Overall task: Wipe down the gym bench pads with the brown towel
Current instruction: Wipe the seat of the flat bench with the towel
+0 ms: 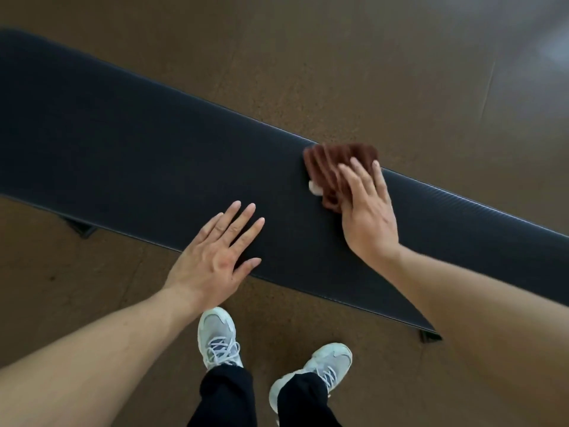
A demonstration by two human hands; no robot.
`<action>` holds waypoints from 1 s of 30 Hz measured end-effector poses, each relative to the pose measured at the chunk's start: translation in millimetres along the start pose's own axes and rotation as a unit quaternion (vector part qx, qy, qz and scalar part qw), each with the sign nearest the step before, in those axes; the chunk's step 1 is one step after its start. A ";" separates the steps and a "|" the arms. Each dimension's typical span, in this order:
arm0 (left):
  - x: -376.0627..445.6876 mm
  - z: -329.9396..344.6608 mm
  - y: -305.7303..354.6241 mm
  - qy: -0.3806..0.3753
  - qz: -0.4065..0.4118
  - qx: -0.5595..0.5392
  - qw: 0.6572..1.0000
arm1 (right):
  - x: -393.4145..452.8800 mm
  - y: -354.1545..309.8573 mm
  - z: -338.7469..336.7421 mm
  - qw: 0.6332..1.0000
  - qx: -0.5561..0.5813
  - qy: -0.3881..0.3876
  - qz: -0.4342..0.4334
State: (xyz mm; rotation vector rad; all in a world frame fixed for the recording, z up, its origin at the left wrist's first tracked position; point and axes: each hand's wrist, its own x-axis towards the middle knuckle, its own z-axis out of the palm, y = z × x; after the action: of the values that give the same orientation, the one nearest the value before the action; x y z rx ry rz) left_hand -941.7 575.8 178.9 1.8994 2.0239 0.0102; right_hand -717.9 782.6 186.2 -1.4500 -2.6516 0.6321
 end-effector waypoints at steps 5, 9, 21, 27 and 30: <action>-1.3 -3.1 -27.3 0.001 0.072 0.001 0.997 | 66.2 -53.1 0.0 0.976 0.084 0.020 0.200; 4.4 -6.8 -50.6 -0.001 0.129 0.025 0.991 | 76.1 -62.8 7.0 0.970 0.080 0.033 0.228; 1.4 -2.0 -20.0 0.079 -0.065 -0.075 0.992 | -143.0 -50.6 38.2 0.975 0.003 -0.056 -0.217; 27.4 0.9 23.0 0.067 -0.105 -0.049 0.991 | -92.4 9.0 12.2 0.976 0.049 -0.056 -0.204; 48.7 2.5 50.6 0.062 -0.120 -0.052 0.989 | -37.9 50.5 -11.5 0.996 0.039 0.049 -0.064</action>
State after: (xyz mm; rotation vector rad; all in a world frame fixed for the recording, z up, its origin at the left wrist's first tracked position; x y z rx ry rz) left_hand -893.6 627.0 176.7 1.6184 2.2760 0.1718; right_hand -653.8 779.4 183.2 -1.2461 -2.5882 0.6268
